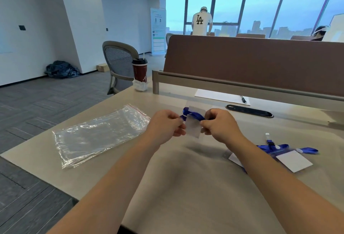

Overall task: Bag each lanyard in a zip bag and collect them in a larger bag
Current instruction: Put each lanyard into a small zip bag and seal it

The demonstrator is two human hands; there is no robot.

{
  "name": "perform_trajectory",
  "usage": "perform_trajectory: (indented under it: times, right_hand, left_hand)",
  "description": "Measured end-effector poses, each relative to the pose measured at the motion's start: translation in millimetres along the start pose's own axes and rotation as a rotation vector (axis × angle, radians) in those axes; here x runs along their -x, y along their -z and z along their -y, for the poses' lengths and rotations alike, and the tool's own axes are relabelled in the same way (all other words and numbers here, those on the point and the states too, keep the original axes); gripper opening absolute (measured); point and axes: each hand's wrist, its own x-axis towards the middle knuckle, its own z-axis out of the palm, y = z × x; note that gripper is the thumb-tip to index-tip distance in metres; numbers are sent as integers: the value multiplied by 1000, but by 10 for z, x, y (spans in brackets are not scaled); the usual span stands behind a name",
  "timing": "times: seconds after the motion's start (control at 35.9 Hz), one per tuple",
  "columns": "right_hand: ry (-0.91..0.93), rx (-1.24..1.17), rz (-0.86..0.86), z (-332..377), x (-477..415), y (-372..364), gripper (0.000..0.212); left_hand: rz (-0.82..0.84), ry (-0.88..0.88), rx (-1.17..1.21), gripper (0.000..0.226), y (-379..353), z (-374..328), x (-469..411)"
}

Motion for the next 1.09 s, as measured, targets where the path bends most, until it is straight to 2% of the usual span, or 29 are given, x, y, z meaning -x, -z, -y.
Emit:
perform_trajectory:
  times: [0.19,0.39,0.5,0.61,0.86,1.09]
  right_hand:
    - [-93,-202,46,12,82,-105,9]
    - [-201,-423,145,32,125,-80,2]
    - [-165,-413,159,0,141,-81,13]
    - [-139,-374,157,-23,149,-100,15]
    - [-118,-243,151,22,142,-180,25]
    - [-113,-195,125,15,121,-189,22]
  left_hand:
    - [66,-33,0,36,-125,-36,61]
    - [35,5,32,38,-131,15,27]
    - [37,9,84,32,-140,2,30]
    - [37,29,117,29,-166,-3,31]
    - [39,51,31,29,-217,41,-12]
    - [-1,23,-49,28,-205,14,-3]
